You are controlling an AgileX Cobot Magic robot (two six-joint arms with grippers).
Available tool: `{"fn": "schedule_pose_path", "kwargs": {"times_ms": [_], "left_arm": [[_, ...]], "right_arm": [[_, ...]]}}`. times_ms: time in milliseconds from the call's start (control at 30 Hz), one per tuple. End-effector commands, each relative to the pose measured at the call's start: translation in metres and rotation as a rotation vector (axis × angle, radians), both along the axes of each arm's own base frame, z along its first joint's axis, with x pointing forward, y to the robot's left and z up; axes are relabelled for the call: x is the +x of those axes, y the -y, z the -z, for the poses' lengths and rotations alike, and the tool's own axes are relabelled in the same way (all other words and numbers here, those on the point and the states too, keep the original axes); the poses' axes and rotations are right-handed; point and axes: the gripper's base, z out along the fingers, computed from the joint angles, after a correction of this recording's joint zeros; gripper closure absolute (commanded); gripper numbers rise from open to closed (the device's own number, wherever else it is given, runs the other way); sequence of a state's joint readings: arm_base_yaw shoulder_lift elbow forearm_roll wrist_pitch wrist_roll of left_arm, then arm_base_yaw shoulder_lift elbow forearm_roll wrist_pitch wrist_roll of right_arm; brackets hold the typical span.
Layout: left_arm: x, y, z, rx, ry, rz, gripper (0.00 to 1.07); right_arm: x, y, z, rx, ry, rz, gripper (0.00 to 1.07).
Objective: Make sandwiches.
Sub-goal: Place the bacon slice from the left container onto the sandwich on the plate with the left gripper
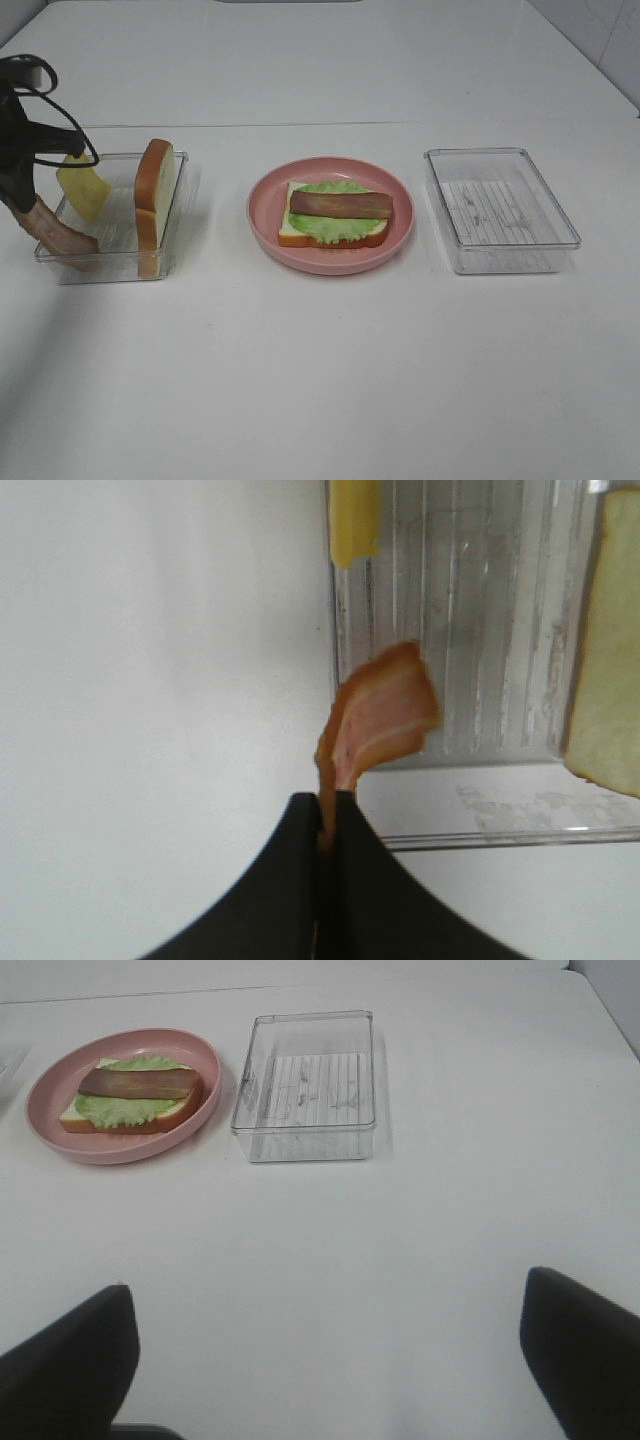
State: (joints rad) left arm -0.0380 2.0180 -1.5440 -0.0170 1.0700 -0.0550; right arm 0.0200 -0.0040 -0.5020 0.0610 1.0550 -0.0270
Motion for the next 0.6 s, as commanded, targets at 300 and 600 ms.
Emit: {"fn": "schedule_pose_path", "kwargs": {"times_ms": [300,600], "left_arm": [[-0.023,0.008,-0.069,-0.079,0.132,0.036,1.07],[-0.041,0.035,-0.12,-0.251,0.228,0.14,1.07]], "right_arm": [[-0.003,0.0,0.0,-0.014,0.028,-0.003,0.09],[-0.003,0.0,0.0,-0.014,0.028,-0.003,0.09]]}}
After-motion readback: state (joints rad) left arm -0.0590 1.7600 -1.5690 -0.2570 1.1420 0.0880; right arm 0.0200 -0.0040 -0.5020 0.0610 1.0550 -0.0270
